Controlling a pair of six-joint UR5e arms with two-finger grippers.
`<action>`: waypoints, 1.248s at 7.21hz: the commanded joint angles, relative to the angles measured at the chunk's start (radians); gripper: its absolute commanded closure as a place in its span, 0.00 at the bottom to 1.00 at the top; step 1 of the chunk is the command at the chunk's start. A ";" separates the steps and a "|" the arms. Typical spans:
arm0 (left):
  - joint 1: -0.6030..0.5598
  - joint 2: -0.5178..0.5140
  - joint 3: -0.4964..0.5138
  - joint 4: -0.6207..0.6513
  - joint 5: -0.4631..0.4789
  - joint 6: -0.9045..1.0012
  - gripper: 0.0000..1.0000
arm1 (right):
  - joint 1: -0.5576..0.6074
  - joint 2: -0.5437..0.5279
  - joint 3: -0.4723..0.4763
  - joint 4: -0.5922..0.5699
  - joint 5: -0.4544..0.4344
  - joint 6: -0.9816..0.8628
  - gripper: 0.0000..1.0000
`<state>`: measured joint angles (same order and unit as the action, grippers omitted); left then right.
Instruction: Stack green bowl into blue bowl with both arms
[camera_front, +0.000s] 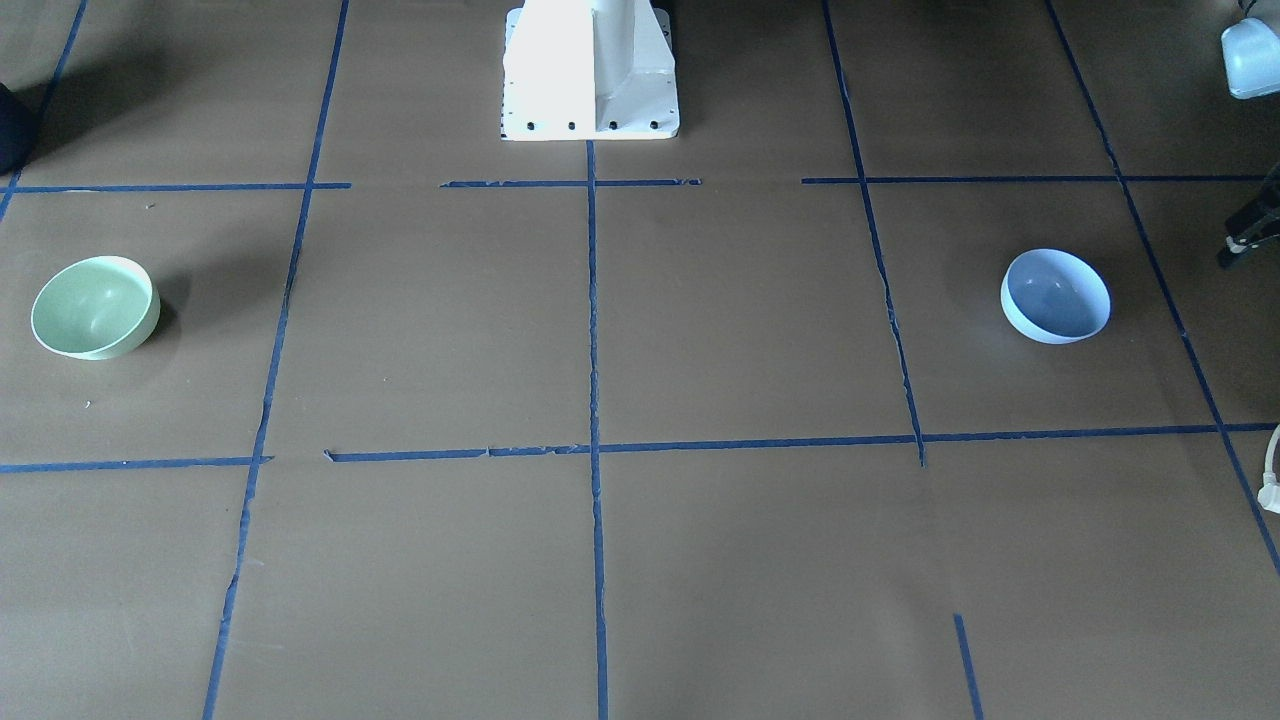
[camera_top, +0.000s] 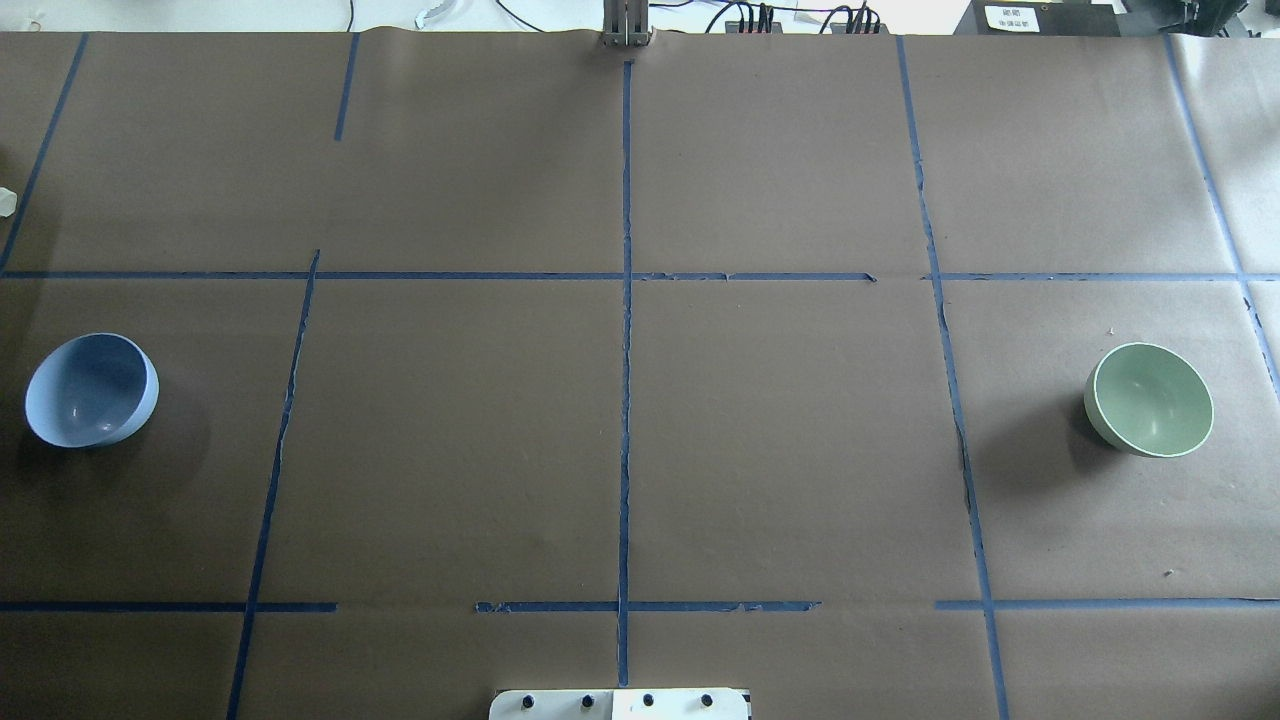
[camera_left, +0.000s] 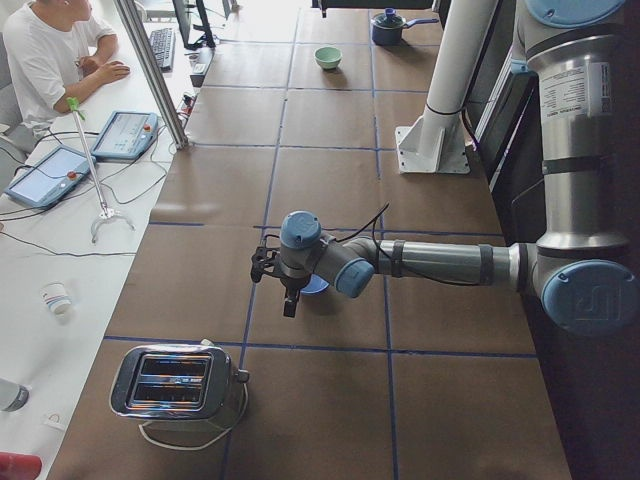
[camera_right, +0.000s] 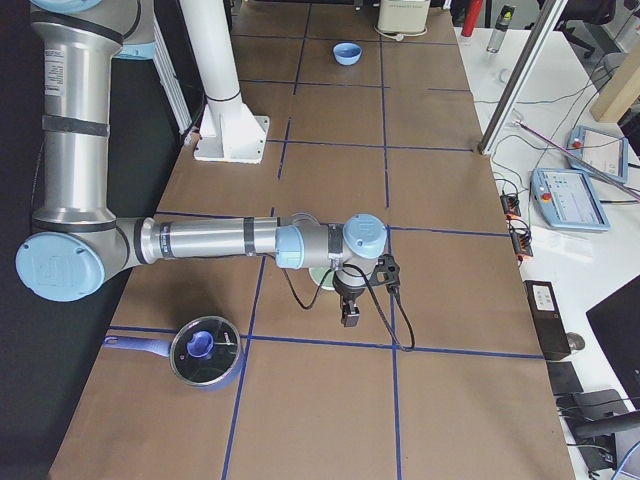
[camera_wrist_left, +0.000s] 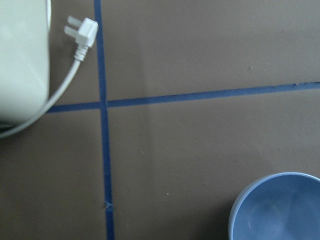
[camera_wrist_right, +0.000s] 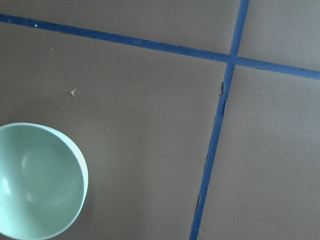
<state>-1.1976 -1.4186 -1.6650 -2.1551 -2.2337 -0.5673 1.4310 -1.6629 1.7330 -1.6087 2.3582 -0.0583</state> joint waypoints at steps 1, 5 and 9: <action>0.171 0.004 0.050 -0.144 0.063 -0.226 0.00 | -0.001 0.000 -0.001 0.000 0.000 0.000 0.00; 0.210 -0.003 0.056 -0.144 0.062 -0.284 0.94 | -0.001 0.000 -0.007 0.000 0.000 -0.002 0.00; 0.208 -0.035 0.012 -0.099 0.051 -0.331 1.00 | -0.001 0.000 -0.007 0.000 0.000 0.000 0.00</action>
<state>-0.9893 -1.4324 -1.6284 -2.2849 -2.1812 -0.8657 1.4297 -1.6639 1.7258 -1.6090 2.3577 -0.0595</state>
